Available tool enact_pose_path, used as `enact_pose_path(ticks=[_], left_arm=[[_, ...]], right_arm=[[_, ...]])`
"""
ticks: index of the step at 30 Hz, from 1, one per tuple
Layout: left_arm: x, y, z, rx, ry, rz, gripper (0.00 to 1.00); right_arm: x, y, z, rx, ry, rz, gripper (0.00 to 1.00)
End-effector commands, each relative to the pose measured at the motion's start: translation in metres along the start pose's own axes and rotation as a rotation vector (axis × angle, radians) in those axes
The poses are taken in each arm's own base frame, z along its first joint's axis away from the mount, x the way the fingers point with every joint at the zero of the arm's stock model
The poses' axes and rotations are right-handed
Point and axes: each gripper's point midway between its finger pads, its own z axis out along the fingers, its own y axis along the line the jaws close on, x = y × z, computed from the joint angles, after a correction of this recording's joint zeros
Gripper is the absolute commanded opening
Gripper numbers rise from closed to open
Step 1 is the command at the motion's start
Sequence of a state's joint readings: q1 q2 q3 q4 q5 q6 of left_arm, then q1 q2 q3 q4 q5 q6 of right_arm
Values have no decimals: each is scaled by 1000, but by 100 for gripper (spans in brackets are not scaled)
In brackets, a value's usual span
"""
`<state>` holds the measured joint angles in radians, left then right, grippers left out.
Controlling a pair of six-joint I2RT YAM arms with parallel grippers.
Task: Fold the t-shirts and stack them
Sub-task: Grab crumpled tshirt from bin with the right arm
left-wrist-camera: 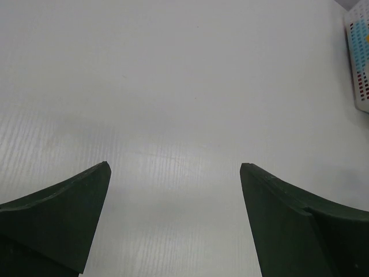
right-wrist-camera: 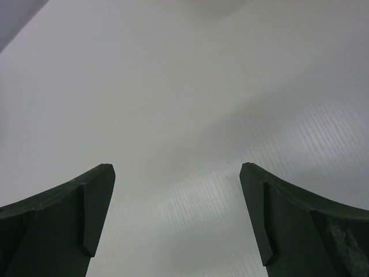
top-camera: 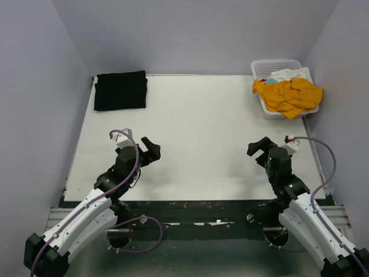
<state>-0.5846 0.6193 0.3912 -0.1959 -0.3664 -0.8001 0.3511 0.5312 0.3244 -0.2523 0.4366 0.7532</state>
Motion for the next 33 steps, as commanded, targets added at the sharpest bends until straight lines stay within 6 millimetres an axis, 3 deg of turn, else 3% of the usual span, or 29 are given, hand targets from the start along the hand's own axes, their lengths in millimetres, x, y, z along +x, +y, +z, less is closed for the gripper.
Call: enact_pose_path(ticks=[1, 7, 9, 14, 19, 24, 25, 29, 30, 33], left_arm=[[-2, -1, 1, 5, -13, 12, 99], [-3, -5, 3, 18, -16, 20, 99], [-2, -6, 4, 24, -10, 26, 98], [-4, -8, 4, 30, -12, 38, 99], [-6, -7, 4, 25, -26, 37, 98], [-8, -5, 4, 12, -30, 49, 99], [-9, -5, 4, 12, -32, 50, 99], [-9, -2, 5, 0, -35, 59, 99], [-9, -3, 6, 2, -37, 61, 99], [-11, -3, 7, -4, -39, 67, 98]], right_arm=[[-23, 11, 2, -10, -72, 12, 100], [-38, 17, 10, 16, -110, -15, 100], [-53, 23, 16, 55, -138, -28, 100], [-116, 42, 40, 288, -213, -136, 100], [-164, 54, 104, 471, -174, -271, 100], [-183, 54, 195, 463, -57, -282, 100], [-182, 49, 212, 475, -28, -281, 100], [-206, 29, 261, 531, -8, -276, 100], [-212, 11, 267, 579, 2, -270, 99], [-208, -17, 281, 668, 14, -276, 98]])
